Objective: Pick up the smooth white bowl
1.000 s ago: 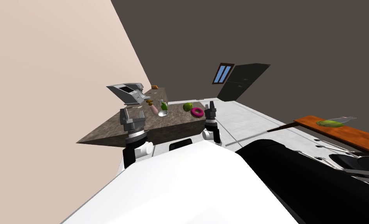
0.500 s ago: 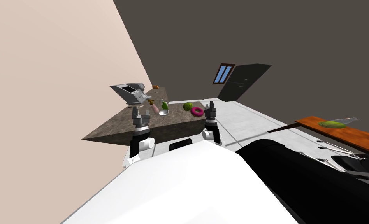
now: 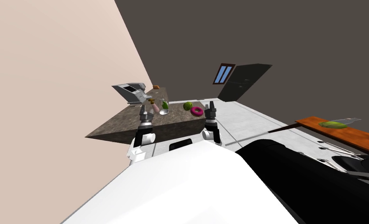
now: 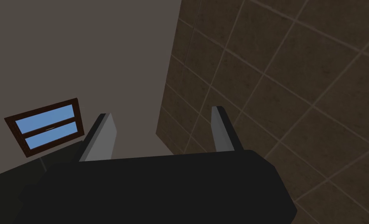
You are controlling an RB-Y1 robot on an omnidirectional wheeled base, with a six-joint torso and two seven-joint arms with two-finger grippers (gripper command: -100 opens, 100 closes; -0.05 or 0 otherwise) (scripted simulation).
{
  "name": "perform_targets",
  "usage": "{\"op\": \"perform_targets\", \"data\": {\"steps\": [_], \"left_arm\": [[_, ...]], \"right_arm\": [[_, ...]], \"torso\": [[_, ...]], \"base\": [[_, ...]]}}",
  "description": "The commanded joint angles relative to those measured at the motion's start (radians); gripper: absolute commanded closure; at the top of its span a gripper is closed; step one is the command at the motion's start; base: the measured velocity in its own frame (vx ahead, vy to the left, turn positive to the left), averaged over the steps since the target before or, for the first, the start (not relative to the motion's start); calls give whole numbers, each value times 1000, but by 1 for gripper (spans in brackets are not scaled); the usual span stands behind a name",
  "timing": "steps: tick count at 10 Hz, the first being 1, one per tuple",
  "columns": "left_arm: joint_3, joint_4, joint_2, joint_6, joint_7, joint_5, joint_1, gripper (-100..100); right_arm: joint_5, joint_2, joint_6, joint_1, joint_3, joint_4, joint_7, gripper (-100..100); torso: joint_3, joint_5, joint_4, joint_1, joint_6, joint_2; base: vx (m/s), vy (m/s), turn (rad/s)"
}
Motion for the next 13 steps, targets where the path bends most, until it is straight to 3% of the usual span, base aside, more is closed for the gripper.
{"op": "perform_targets", "data": {"steps": [1,3,4,7,9,10,13], "left_arm": [[3,50,22,50,5,7,-50,-100],[7,126,36,96,8,12,-115,-100],[7,134,36,116,8,12,-125,-100],[15,223,61,204,14,23,-216,-100],[15,253,61,212,14,23,-232,-100],[20,296,73,258,18,29,-278,-100],[26,380,84,313,22,35,-342,-100]], "right_arm": [[0,0,0,0,0,0,0,0],[0,0,0,0,0,0,0,0],[0,0,0,0,0,0,0,0],[0,0,0,0,0,0,0,0],[0,0,0,0,0,0,0,0],[0,0,0,0,0,0,0,0],[0,0,0,0,0,0,0,0]], "torso": [[0,0,0,0,0,0],[0,0,0,-1,0,0],[0,0,0,-1,0,0],[0,0,0,-1,0,-1],[0,0,0,-1,0,-1],[-1,0,0,0,0,-1],[0,0,0,-1,0,-1]], "base": [[-47,-5,10],[-28,-9,2],[-19,-10,0],[-17,-10,-5],[-13,-6,-2],[-17,-6,-10],[-18,-11,-10]]}}
